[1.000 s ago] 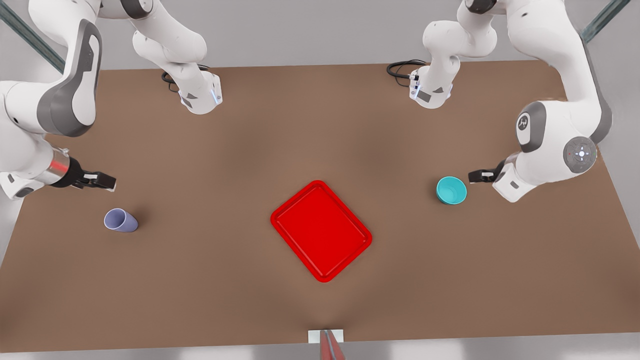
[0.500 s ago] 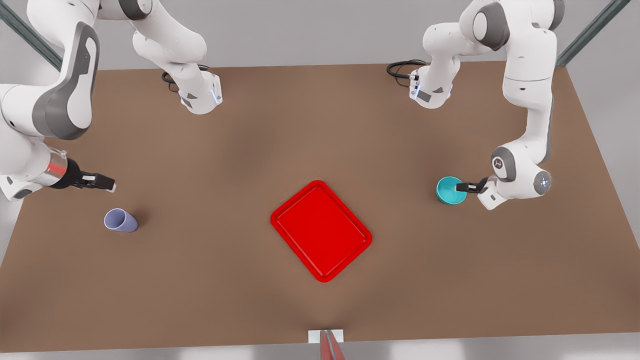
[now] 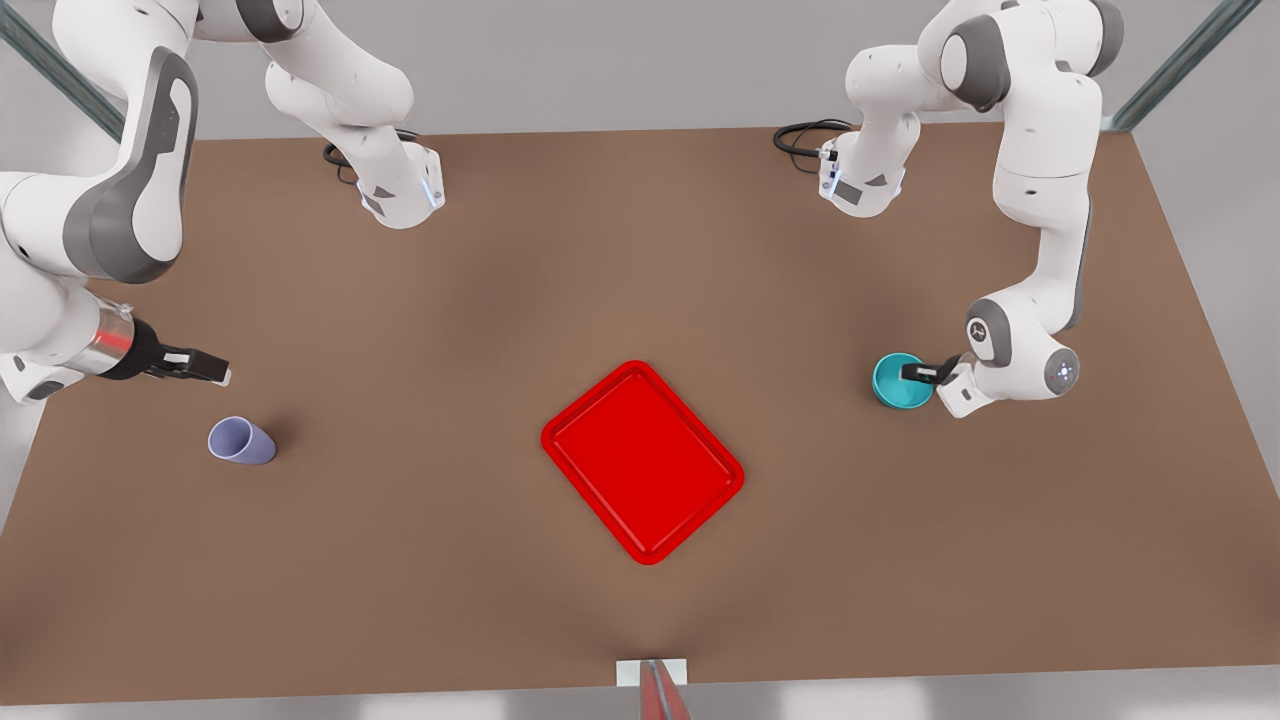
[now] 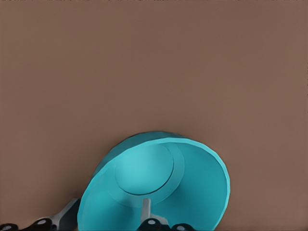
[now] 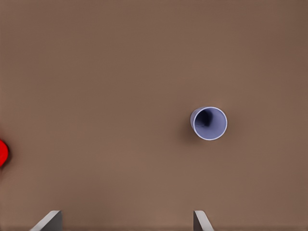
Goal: Place the bowl on the tray with the left arm and the cup on the tray with the right arm
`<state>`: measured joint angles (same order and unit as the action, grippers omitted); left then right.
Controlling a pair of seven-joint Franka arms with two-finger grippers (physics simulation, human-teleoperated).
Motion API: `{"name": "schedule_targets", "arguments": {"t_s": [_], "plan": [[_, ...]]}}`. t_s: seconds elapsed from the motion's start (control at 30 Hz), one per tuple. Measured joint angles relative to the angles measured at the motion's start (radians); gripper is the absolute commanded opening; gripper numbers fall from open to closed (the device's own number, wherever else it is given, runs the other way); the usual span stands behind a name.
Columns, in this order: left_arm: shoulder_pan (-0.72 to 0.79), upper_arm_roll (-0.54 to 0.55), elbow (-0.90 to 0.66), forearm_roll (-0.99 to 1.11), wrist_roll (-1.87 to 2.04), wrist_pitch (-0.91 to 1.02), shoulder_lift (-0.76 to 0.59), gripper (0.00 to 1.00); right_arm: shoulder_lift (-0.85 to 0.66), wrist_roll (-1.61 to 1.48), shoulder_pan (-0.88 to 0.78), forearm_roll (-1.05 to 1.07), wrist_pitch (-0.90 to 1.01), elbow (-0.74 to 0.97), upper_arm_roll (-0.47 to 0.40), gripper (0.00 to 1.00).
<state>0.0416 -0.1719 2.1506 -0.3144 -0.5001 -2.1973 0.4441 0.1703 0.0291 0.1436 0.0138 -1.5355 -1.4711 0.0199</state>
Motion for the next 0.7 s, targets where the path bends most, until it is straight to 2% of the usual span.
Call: {"name": "schedule_targets", "arguments": {"t_s": [0.07, 0.13, 0.4, 0.5, 0.57, 0.6, 0.63, 0.7], "plan": [[0.0, 0.007, -0.001, -0.001, 0.004, -0.016, 0.009, 0.32, 0.0, 0.0, 0.001, 0.0, 0.0, 0.0, 0.0, 1.0], [0.0, 0.008, -0.005, -0.003, 0.006, -0.019, 0.01, 0.21, 0.0, 0.0, 0.001, 0.0, 0.0, 0.0, 0.0, 1.0], [0.0, 0.008, -0.025, 0.012, 0.053, -0.003, 0.002, 0.21, 0.001, 0.0, -0.001, 0.008, -0.003, 0.007, 0.0, 1.0], [0.043, 0.027, -0.105, 0.057, 0.22, 0.1, -0.012, 0.21, 0.007, 0.0, 0.0, 0.011, -0.002, 0.008, -0.001, 1.0], [0.09, 0.067, -0.184, 0.09, 0.389, 0.148, 0.008, 0.21, 0.007, 0.0, 0.001, 0.011, 0.0, 0.008, -0.002, 1.0], [0.153, 0.095, -0.275, 0.092, 0.55, 0.193, 0.051, 0.21, 0.006, 0.0, -0.001, 0.011, 0.001, 0.008, -0.002, 1.0], [0.213, 0.134, -0.402, 0.09, 0.75, 0.209, 0.108, 0.21, 0.006, 0.0, -0.002, 0.011, 0.002, 0.008, -0.002, 1.0], [0.296, 0.138, -0.662, 0.082, 0.992, 0.258, 0.248, 0.21, 0.006, 0.0, -0.005, 0.011, 0.001, 0.013, 0.0, 1.0]]}}
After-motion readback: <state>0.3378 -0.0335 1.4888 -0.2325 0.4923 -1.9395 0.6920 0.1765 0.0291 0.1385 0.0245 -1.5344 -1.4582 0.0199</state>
